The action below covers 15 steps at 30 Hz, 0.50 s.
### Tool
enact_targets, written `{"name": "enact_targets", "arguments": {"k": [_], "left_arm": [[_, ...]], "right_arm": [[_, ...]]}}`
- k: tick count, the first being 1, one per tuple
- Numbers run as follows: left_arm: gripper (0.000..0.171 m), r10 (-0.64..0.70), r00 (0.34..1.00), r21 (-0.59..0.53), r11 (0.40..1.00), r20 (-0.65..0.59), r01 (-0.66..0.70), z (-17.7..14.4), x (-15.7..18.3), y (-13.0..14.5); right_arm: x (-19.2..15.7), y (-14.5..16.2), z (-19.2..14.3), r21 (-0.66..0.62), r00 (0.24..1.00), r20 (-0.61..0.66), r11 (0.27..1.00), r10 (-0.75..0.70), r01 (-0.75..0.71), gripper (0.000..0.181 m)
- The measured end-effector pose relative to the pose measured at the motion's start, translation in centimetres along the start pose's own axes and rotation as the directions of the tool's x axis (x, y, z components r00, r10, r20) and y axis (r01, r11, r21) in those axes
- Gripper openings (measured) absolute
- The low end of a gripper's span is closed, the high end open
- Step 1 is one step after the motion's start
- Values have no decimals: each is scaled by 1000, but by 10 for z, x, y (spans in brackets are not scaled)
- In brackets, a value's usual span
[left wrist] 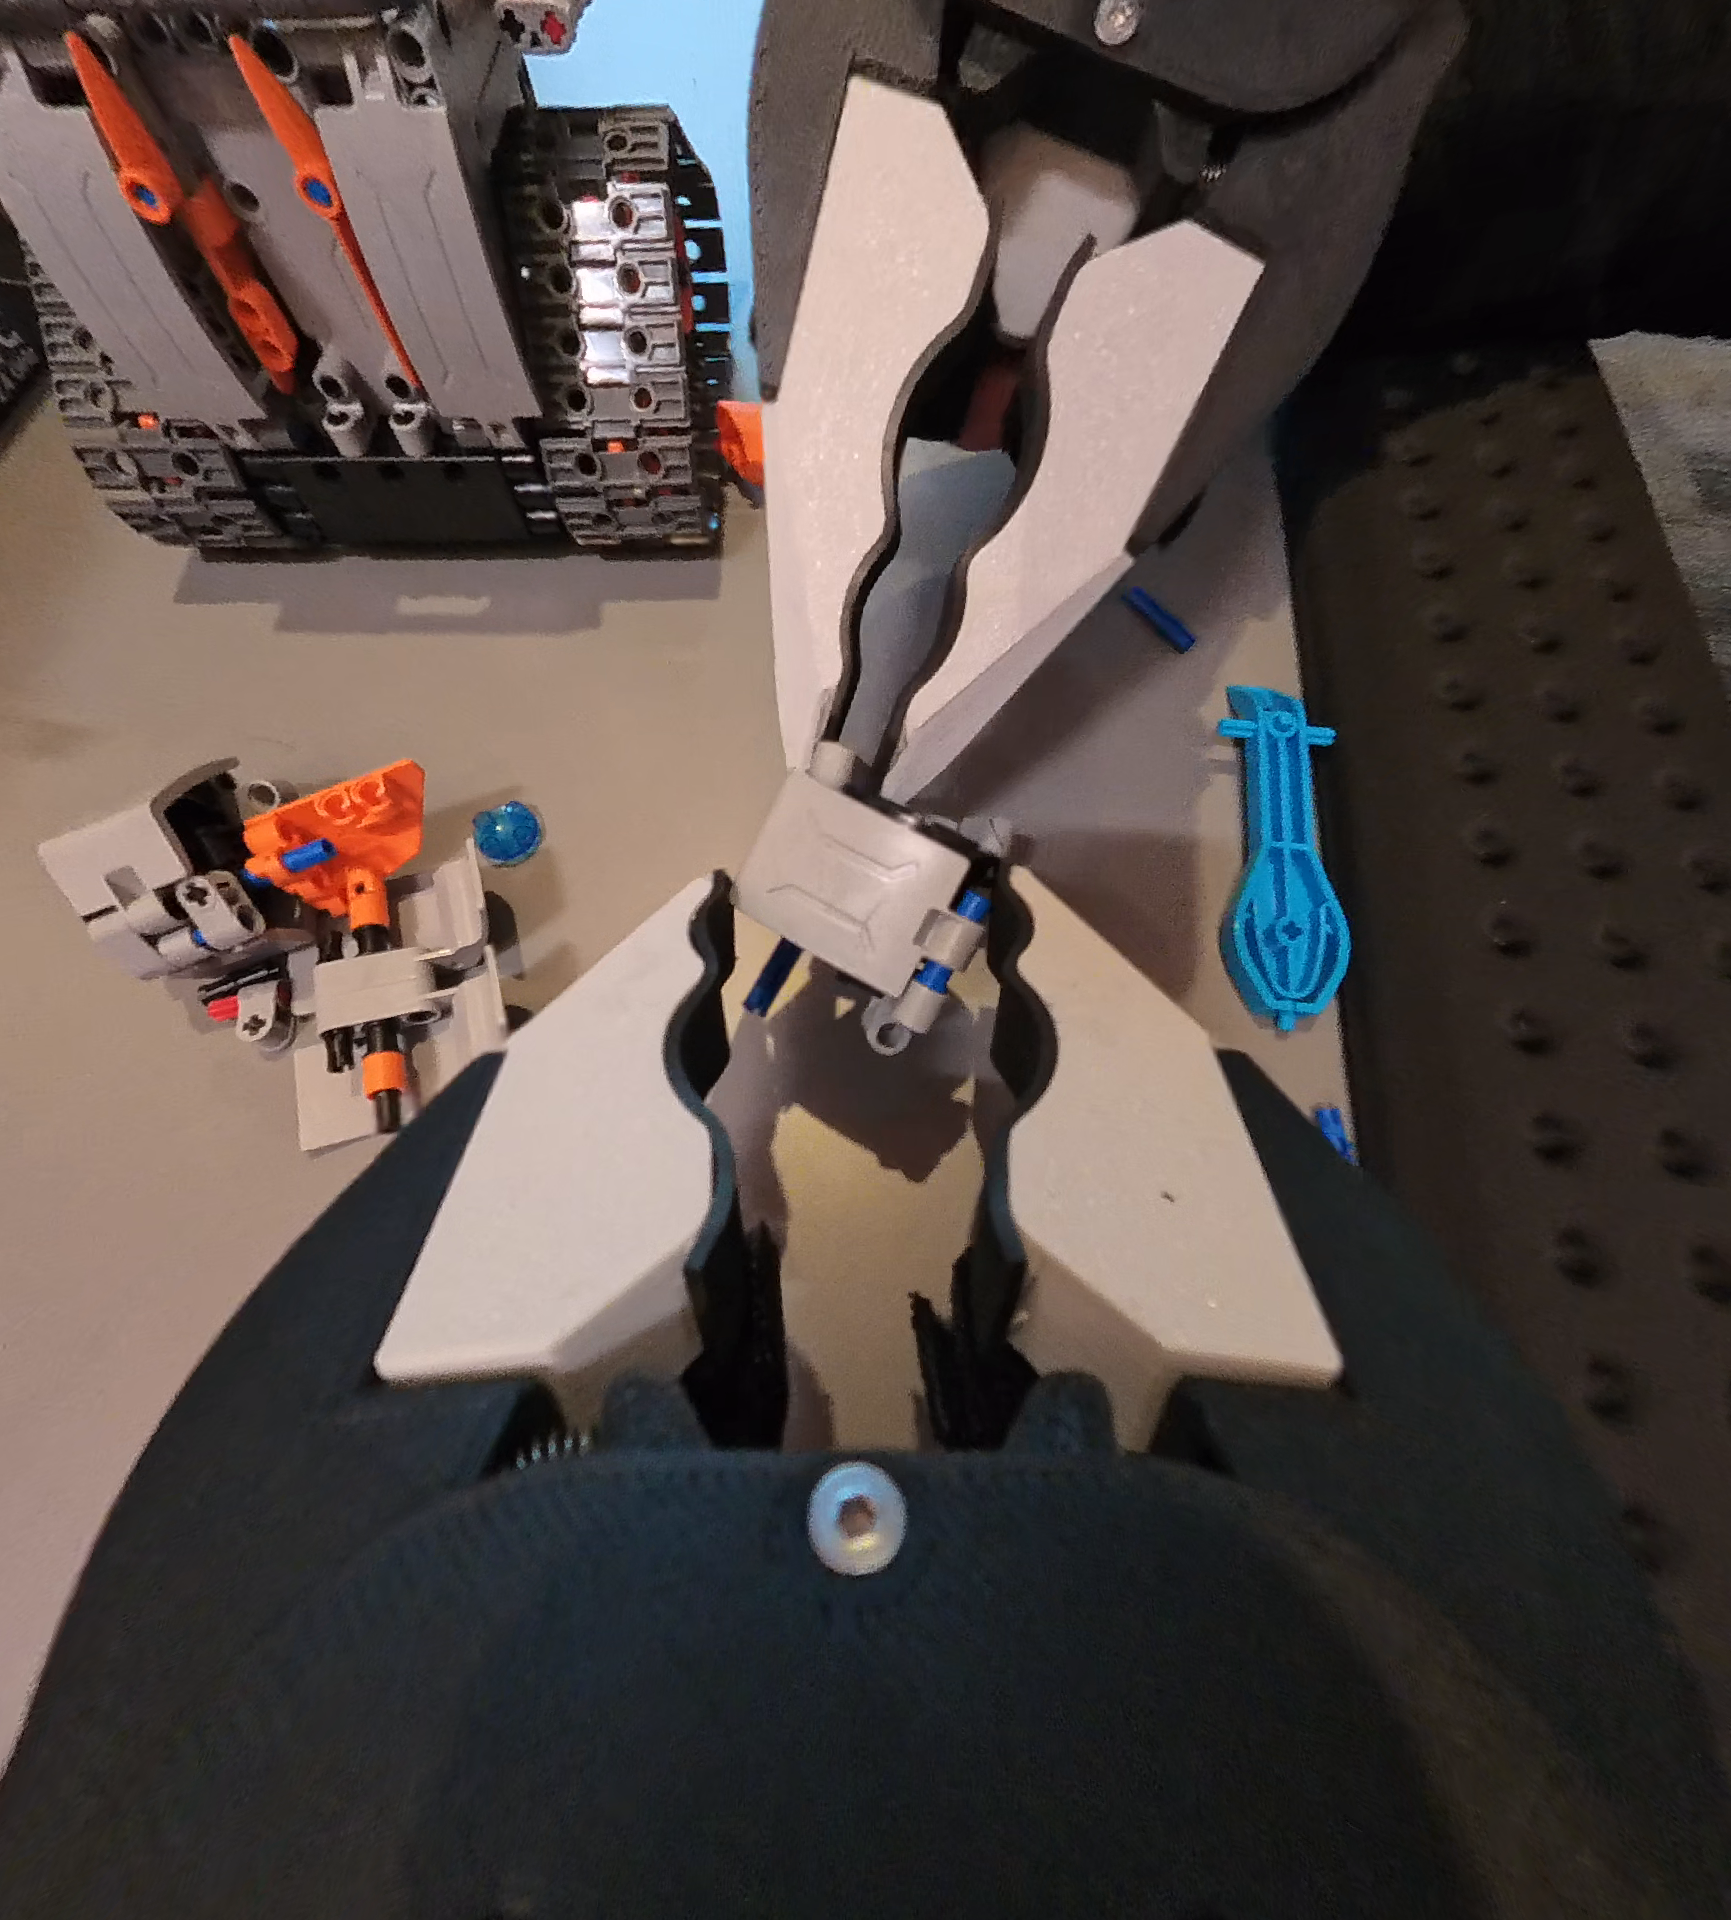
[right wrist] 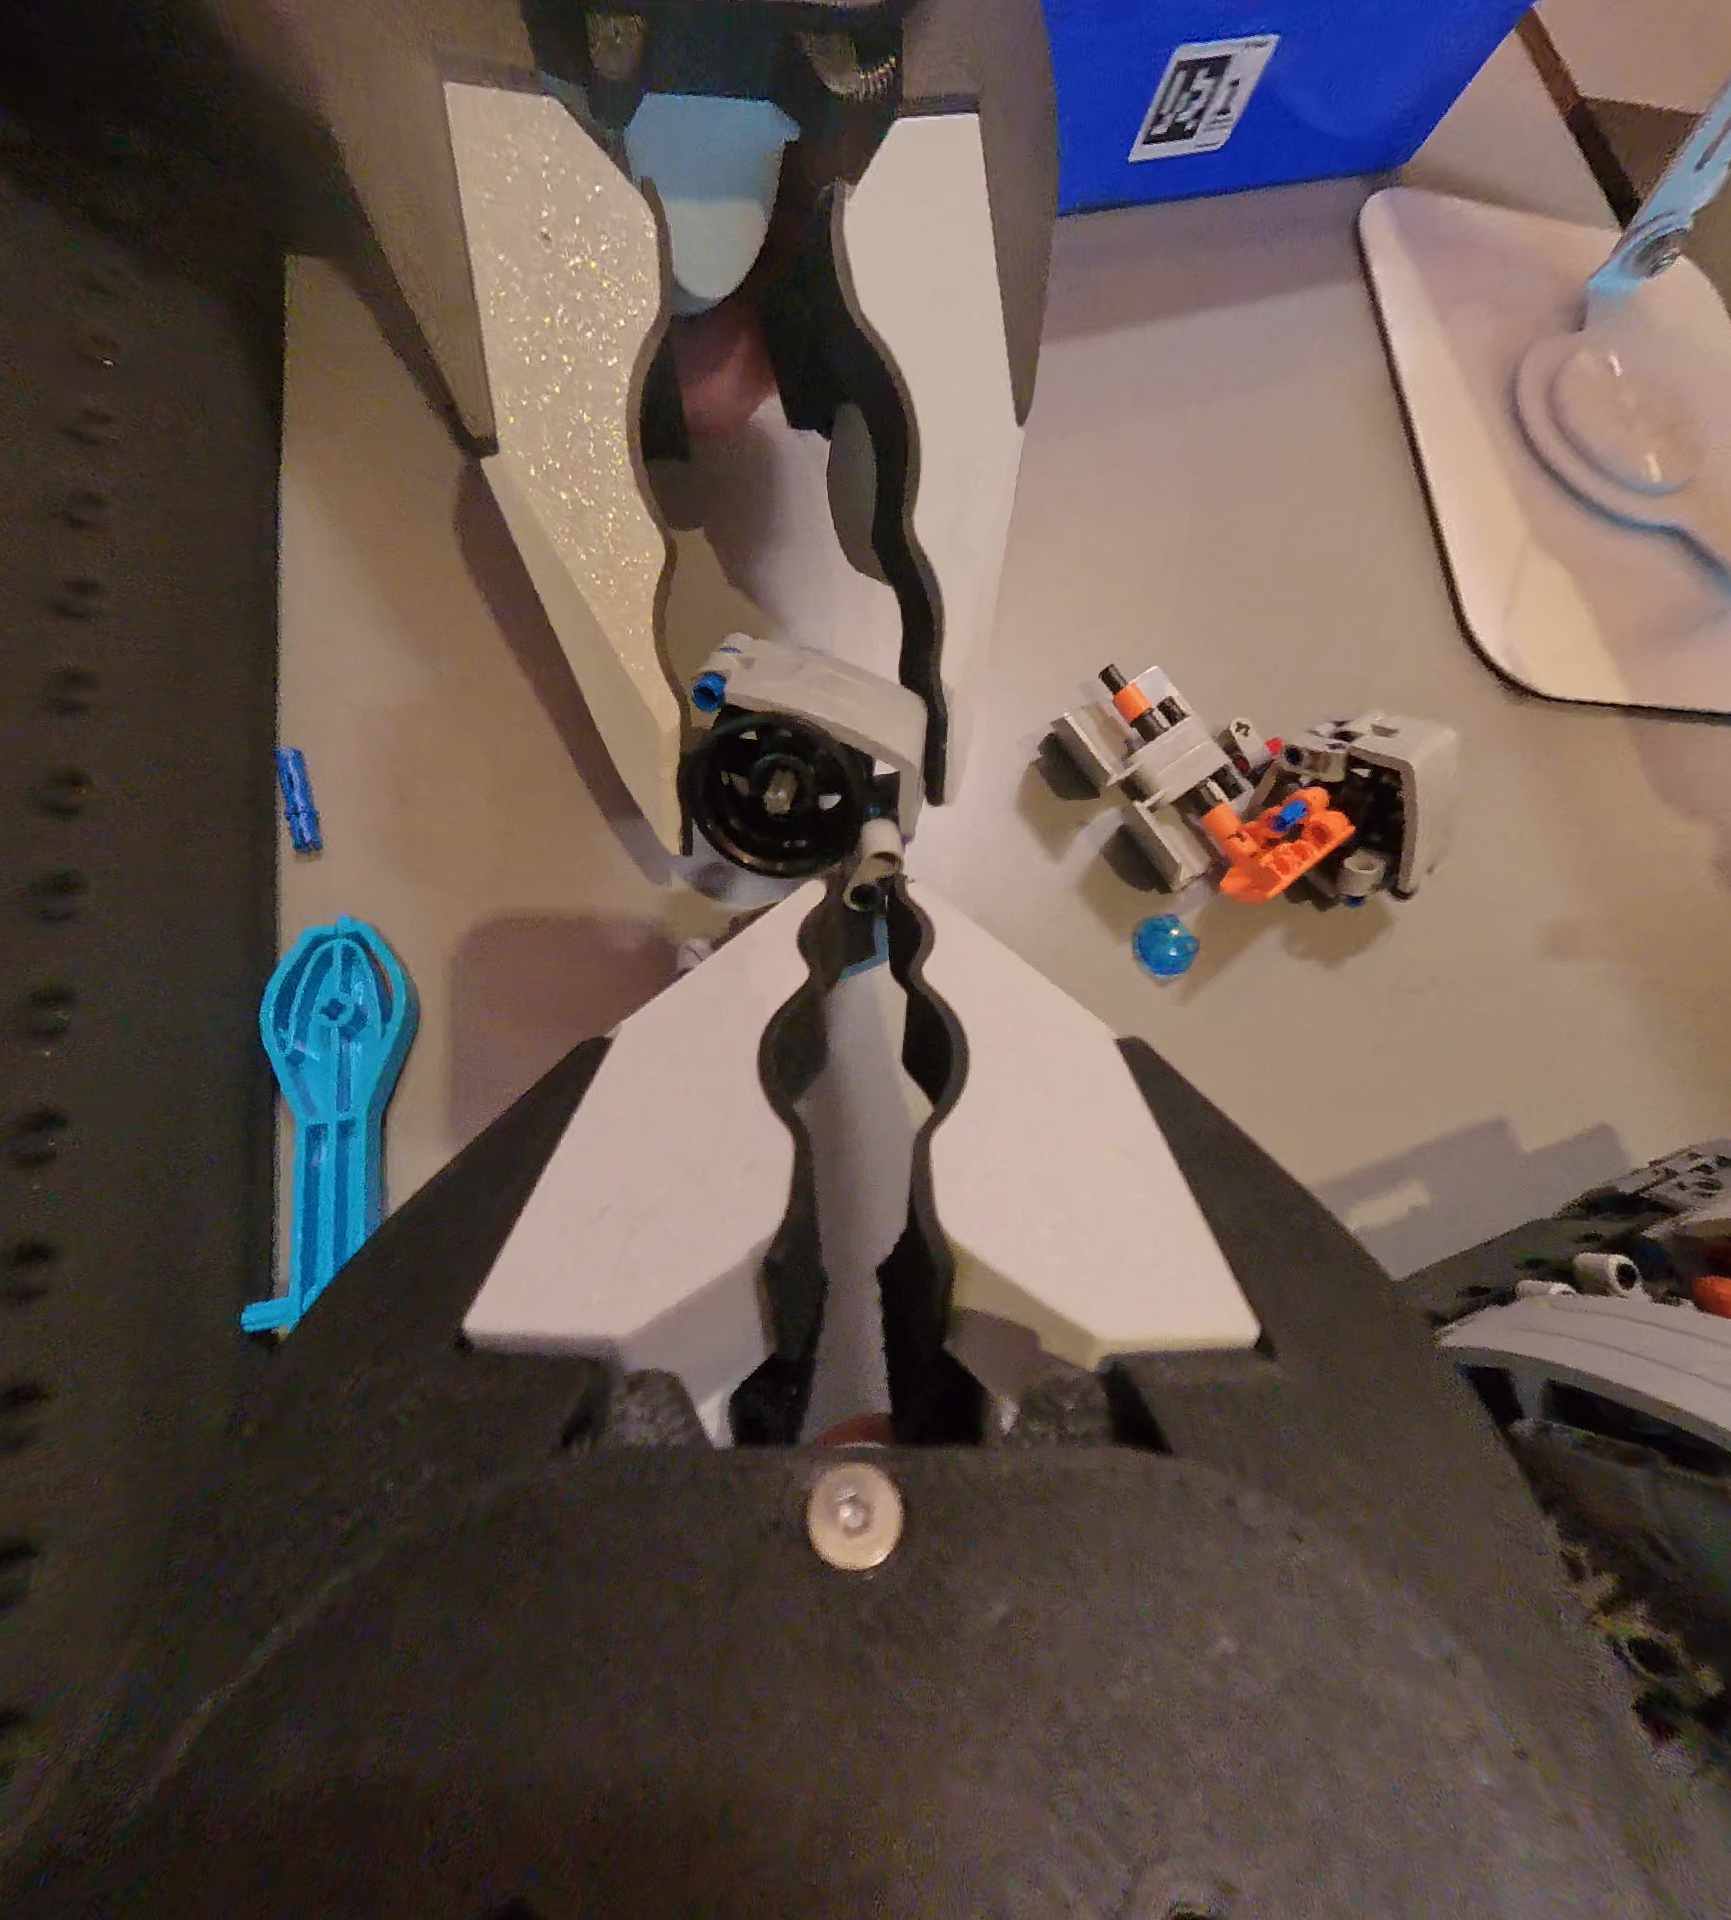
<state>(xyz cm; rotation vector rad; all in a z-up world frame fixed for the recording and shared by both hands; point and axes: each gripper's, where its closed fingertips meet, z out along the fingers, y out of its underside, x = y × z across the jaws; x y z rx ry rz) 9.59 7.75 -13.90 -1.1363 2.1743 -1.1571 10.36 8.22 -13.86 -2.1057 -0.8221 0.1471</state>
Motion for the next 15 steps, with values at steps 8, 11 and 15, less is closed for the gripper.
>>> {"name": "enact_targets", "arguments": {"k": [8,11,15], "left_arm": [[46,36,998,44,998,44,-37,-5,-2,-12],[46,42,998,63,997,45,-45,-6,-1,-15],[46,38,998,94,995,48,-42,-7,-1,-19]], "right_arm": [[5,-4,-9,1,999,-53,1000,-7,7,4],[4,-5,-7,-4,998,-63,1000,-18,18,4],[7,-7,-9,7,996,-90,1000,-17,18,4]]}}
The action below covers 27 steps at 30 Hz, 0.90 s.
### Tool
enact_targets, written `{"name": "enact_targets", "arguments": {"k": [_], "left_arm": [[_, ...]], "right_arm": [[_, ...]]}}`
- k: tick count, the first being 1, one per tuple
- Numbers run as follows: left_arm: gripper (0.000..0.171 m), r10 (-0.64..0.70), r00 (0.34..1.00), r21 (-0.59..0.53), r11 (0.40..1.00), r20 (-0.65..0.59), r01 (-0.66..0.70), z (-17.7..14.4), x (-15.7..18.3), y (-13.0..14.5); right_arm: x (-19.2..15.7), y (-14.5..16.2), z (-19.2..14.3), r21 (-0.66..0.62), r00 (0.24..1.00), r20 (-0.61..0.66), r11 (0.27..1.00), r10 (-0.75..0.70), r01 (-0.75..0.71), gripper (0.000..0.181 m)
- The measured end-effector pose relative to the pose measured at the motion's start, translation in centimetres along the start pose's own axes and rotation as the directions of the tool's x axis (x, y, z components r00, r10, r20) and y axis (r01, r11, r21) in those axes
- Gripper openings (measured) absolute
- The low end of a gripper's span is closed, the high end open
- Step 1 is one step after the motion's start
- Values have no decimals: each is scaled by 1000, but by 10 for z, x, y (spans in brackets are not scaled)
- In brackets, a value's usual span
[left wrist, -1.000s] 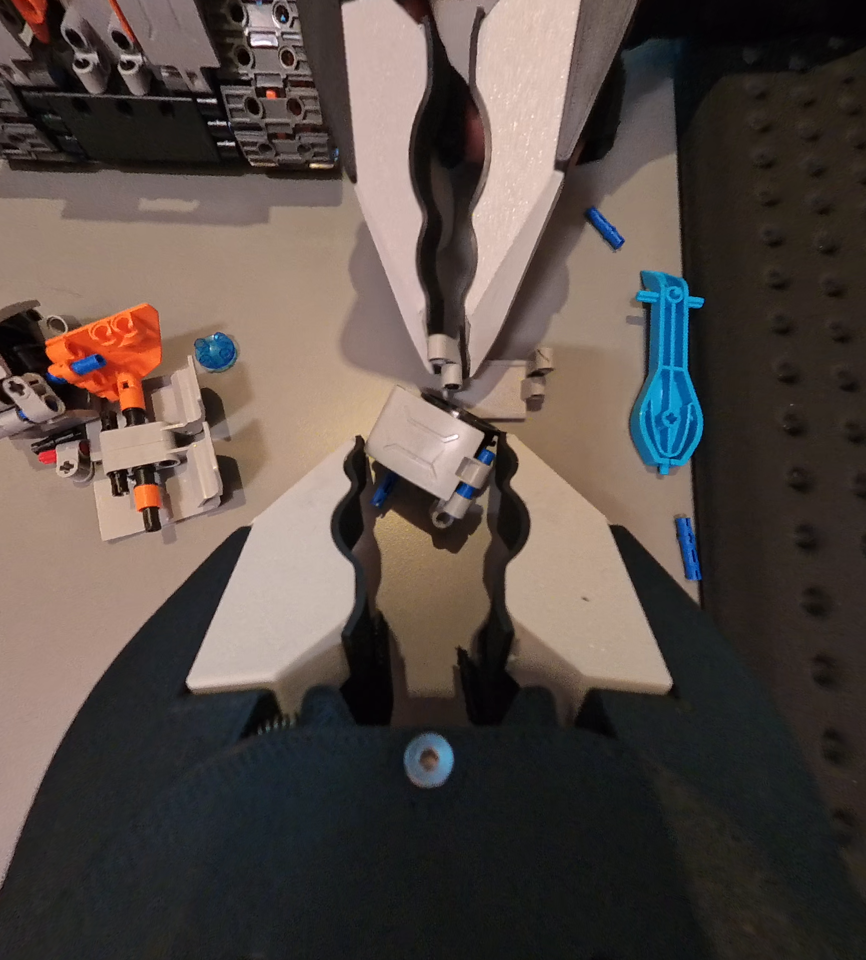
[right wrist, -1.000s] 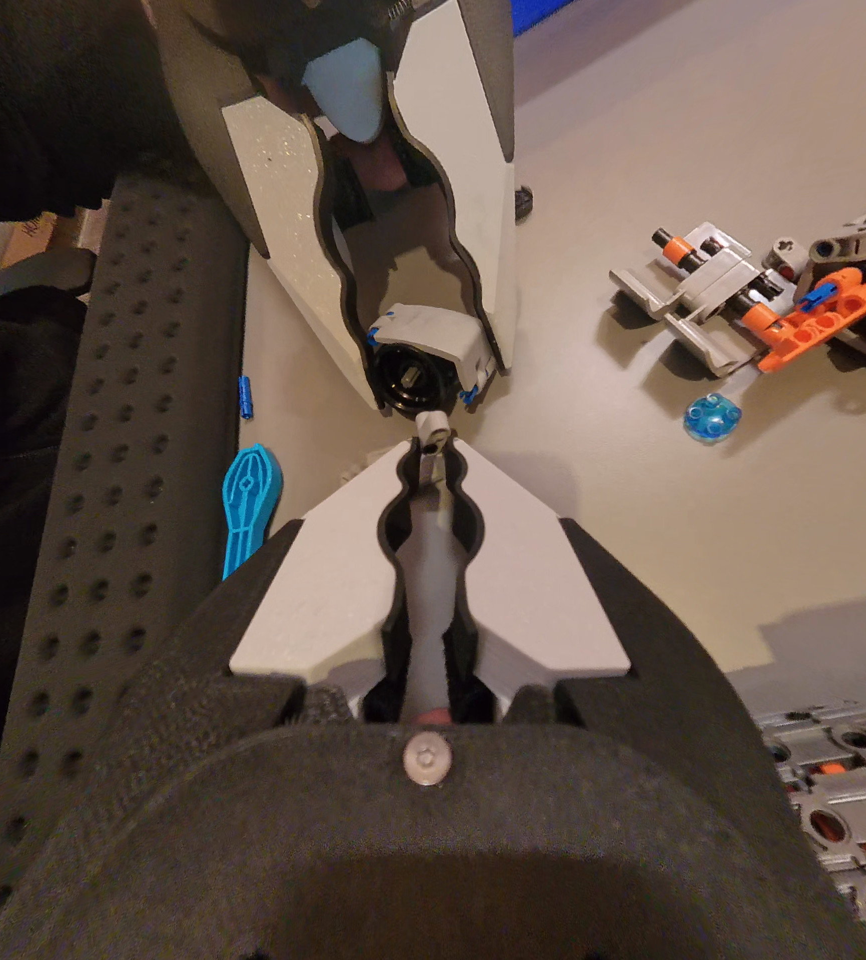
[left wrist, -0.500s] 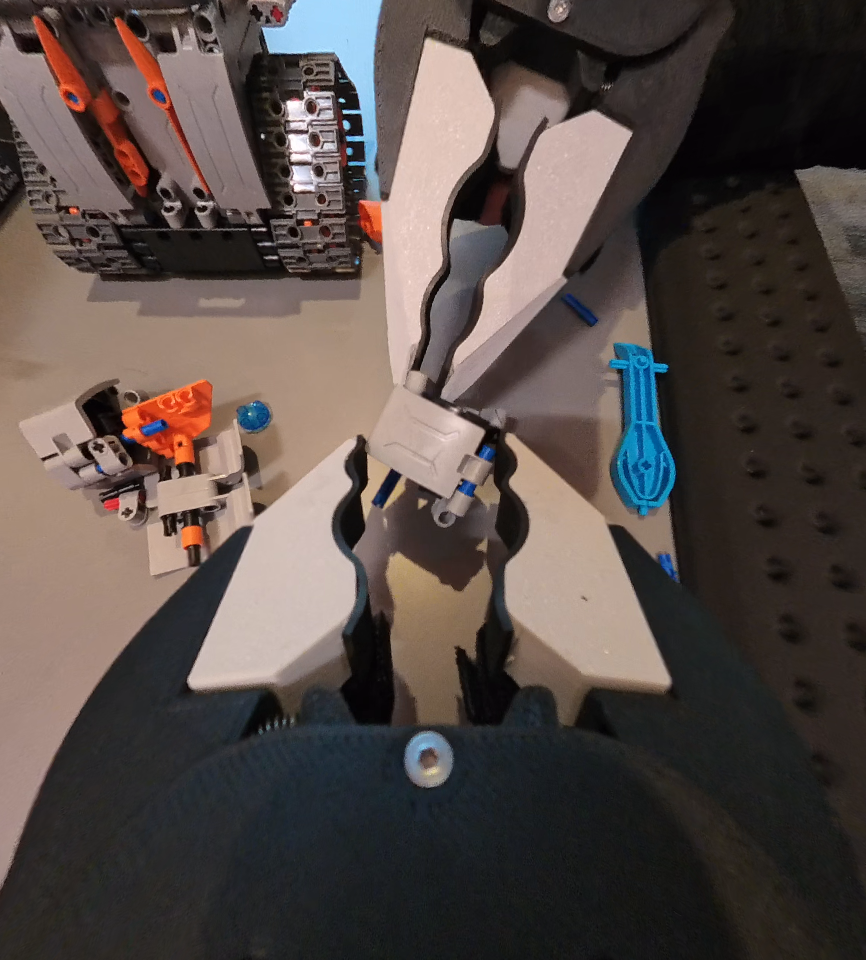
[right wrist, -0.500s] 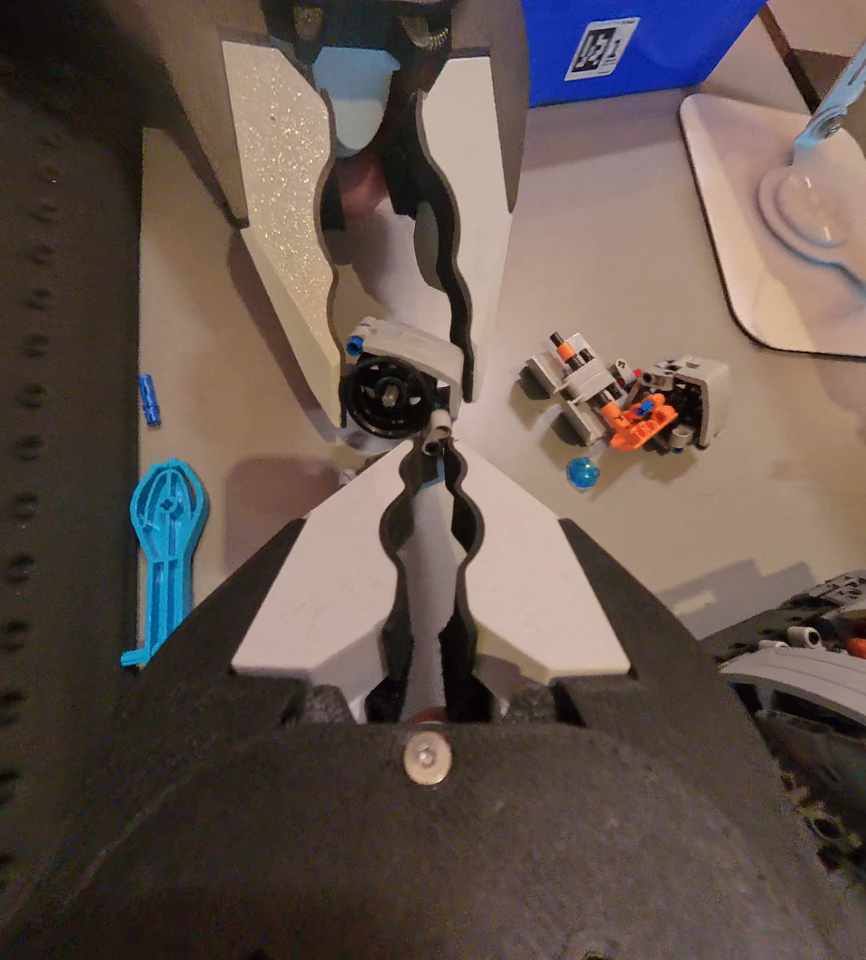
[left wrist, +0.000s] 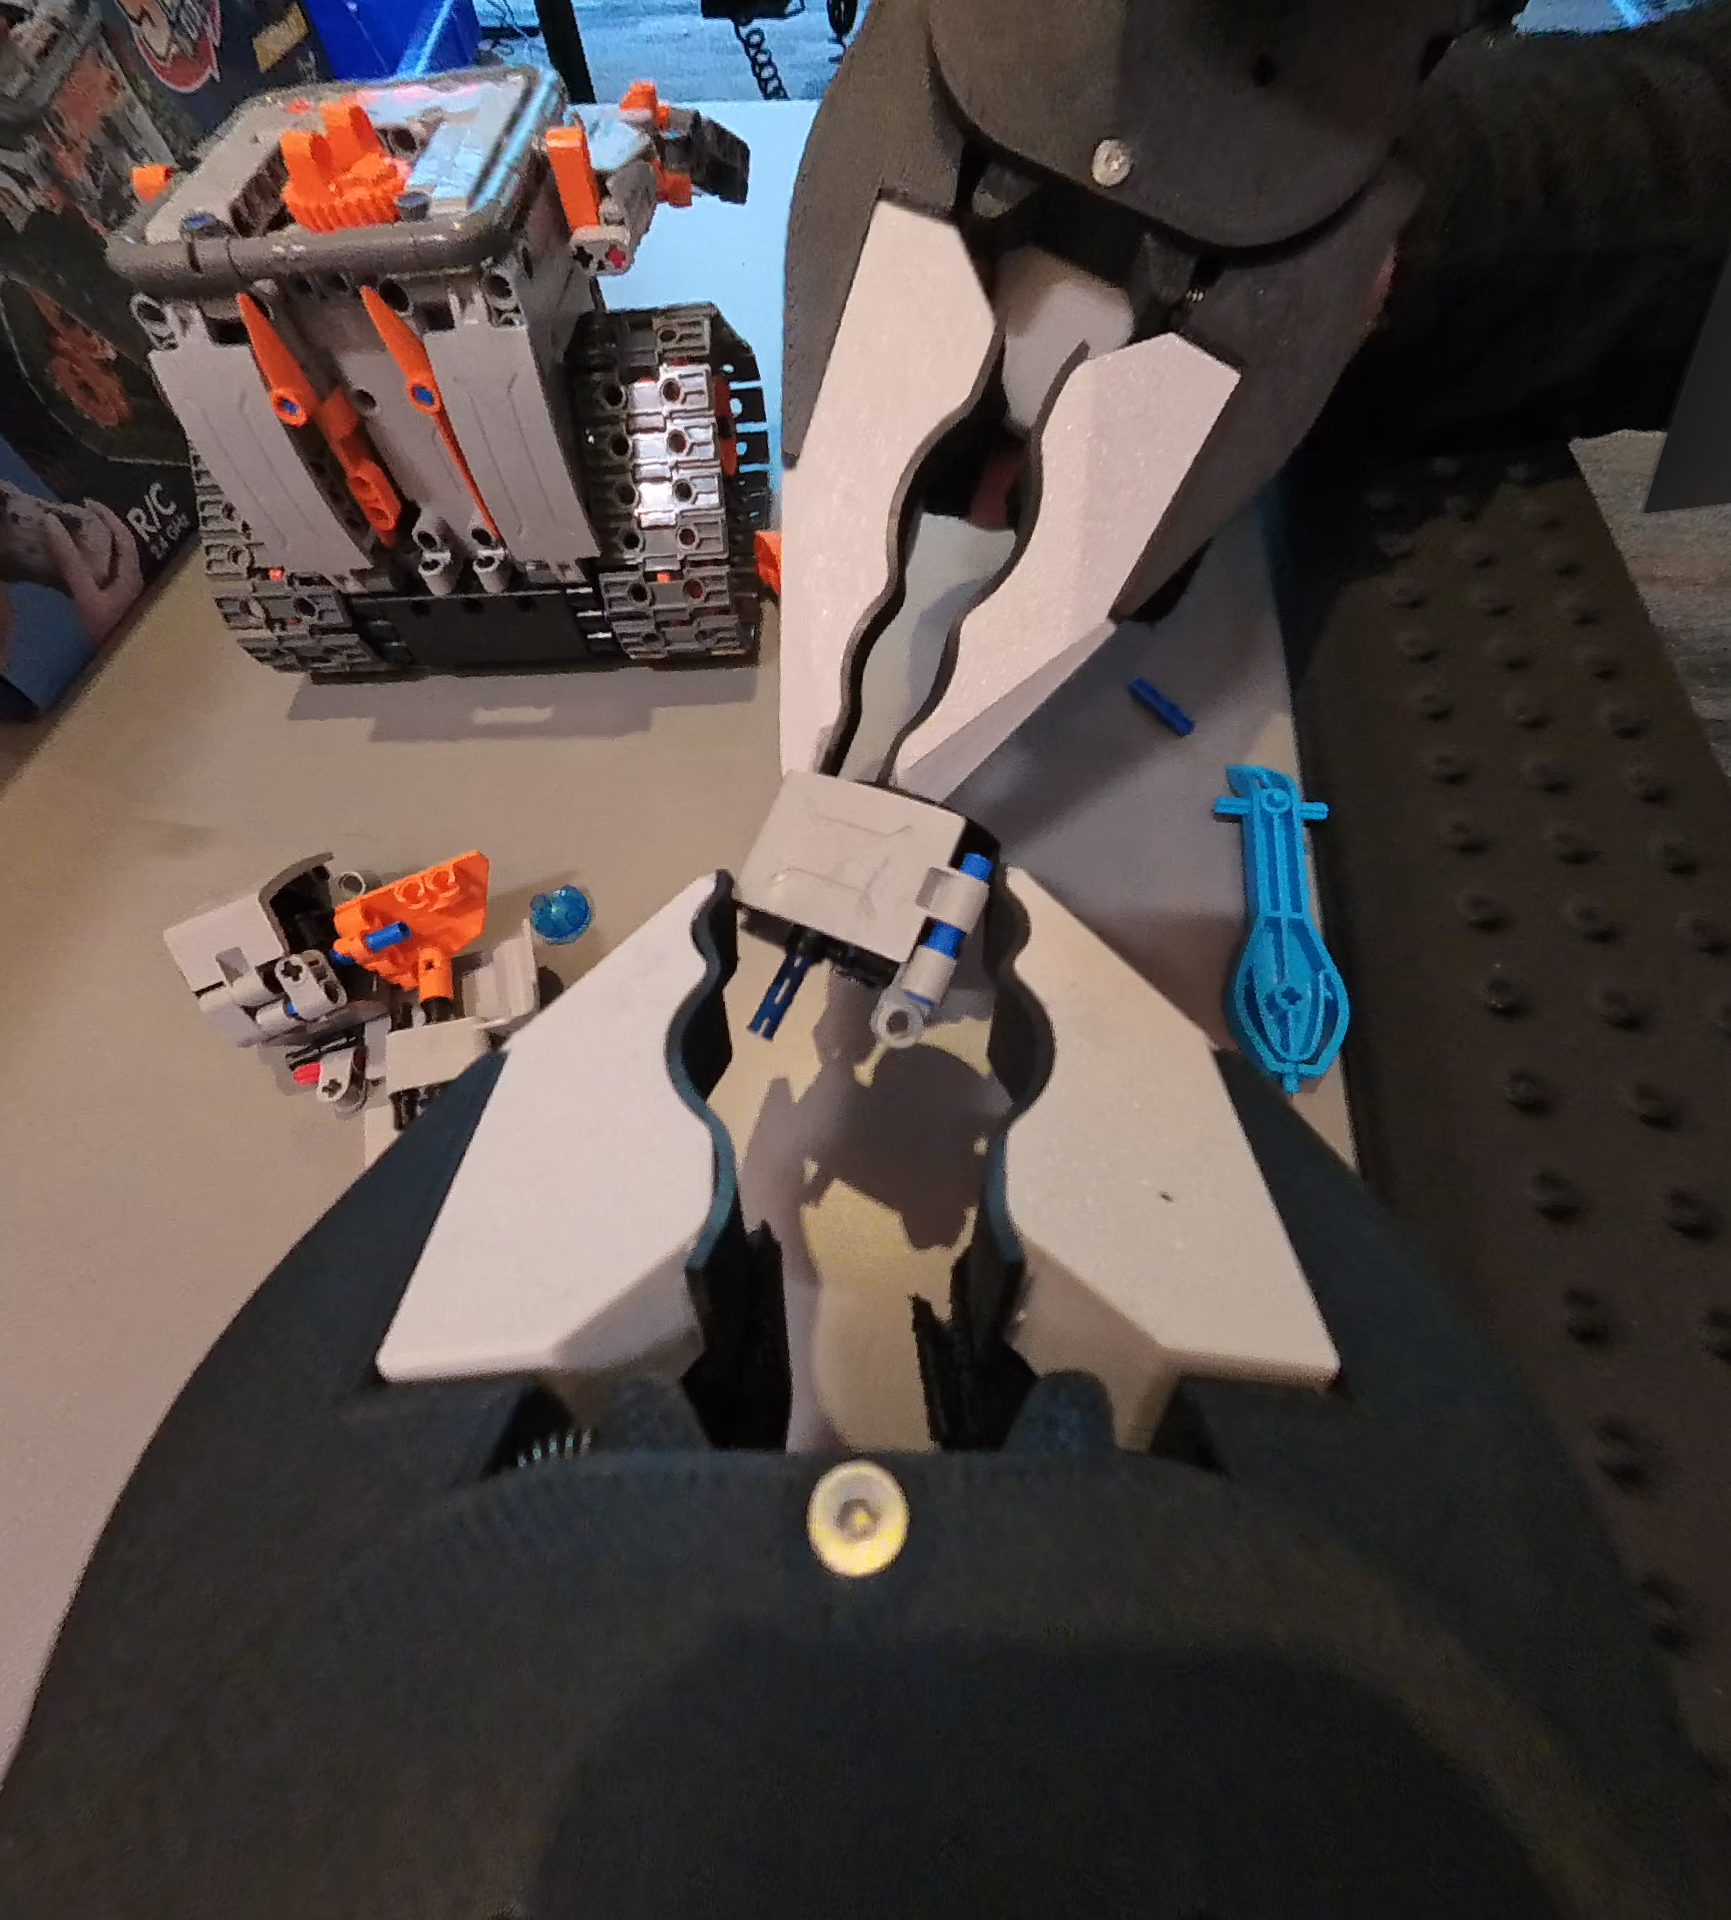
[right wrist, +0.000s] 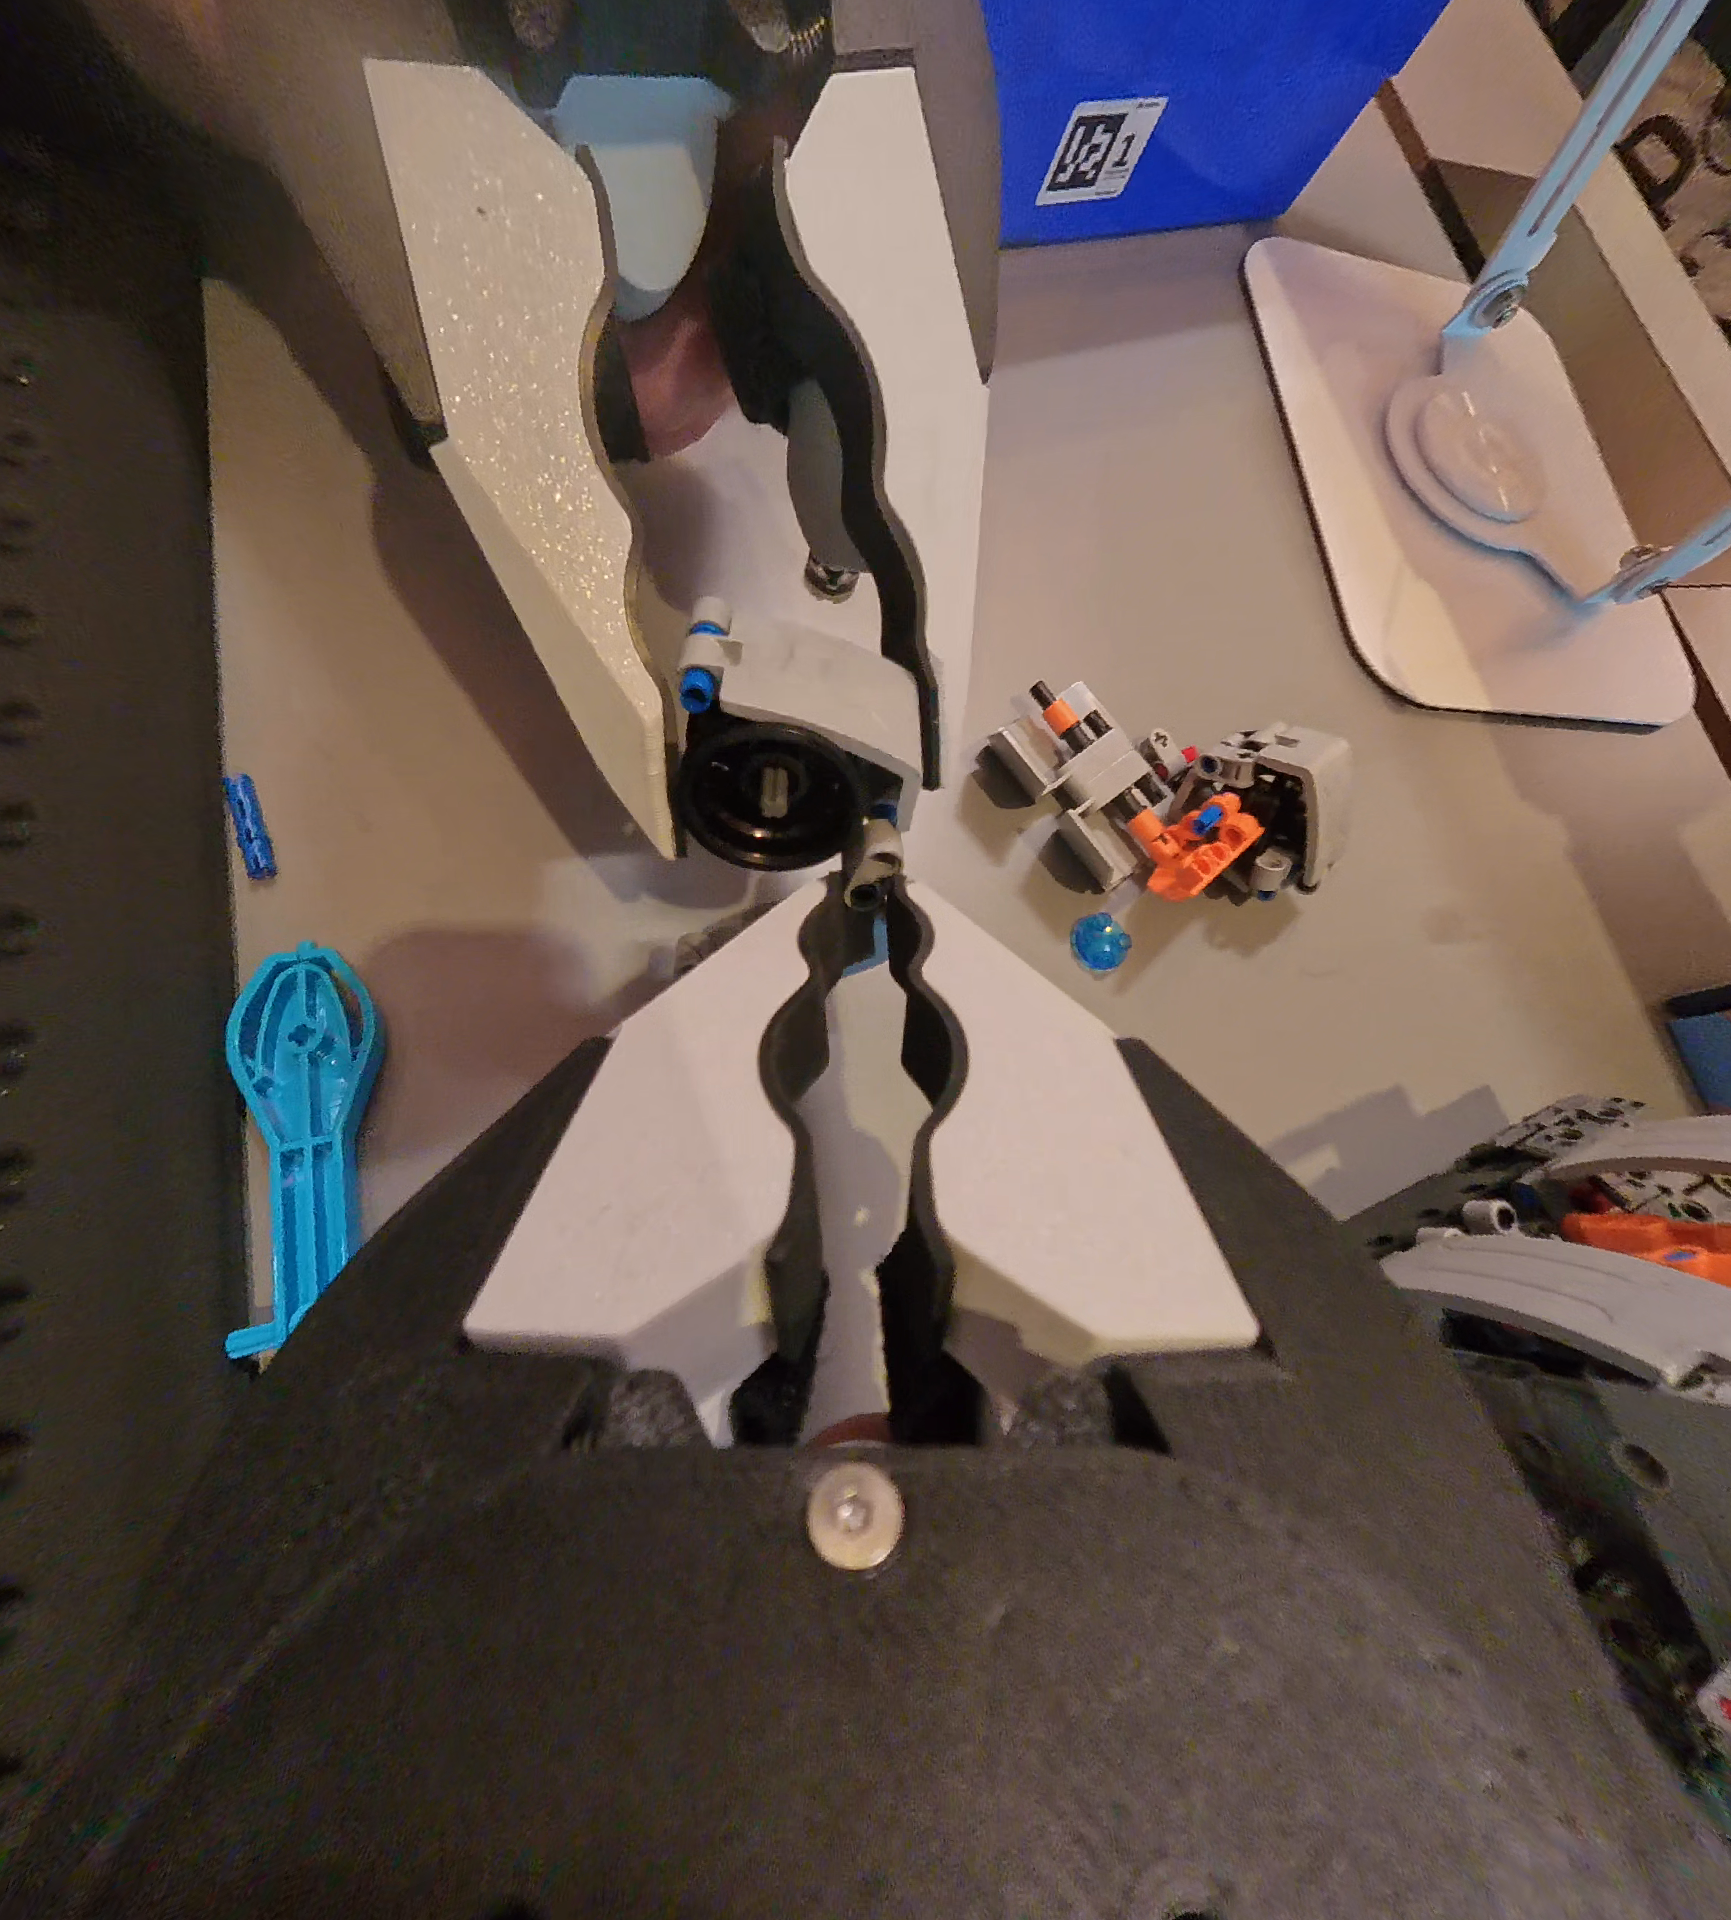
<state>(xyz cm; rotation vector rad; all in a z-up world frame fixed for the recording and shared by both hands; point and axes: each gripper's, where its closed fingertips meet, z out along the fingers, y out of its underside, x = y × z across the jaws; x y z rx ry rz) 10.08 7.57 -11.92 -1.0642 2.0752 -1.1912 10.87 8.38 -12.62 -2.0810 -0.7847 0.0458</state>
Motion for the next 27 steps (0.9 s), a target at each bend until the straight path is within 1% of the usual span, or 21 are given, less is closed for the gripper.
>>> {"name": "enact_targets", "arguments": {"k": [8,12,14,16,19,21,22,24,27], "left_arm": [[46,-18,1000,87,996,3,18,-4,-2,-13],[45,-57,998,149,987,-27,61,-10,-3,-22],[46,-83,995,157,983,-47,89,-11,-3,-22],[46,-113,991,126,985,-69,121,-8,-2,-16],[47,-144,985,32,988,-95,148,1,2,0],[47,-161,978,-19,987,-131,160,5,8,10],[46,-169,976,-49,985,-137,164,7,10,16],[51,-177,974,-97,982,-145,164,10,13,24],[51,-182,970,-156,975,-164,157,13,19,33]], "right_arm": [[4,-9,-5,59,1000,-22,998,18,-17,4],[7,-17,-9,94,998,-63,995,-18,24,4],[7,-18,-10,83,994,-95,995,-55,63,4],[6,-13,-7,49,993,-93,996,-75,80,4],[1,-2,0,-19,991,-73,994,-110,109,4],[-4,2,3,-39,991,-45,992,-122,120,4],[-6,3,5,-50,991,-36,991,-126,124,4],[-10,7,8,-72,989,-22,987,-143,141,4],[-14,9,10,-85,988,-3,985,-153,152,4]]}}
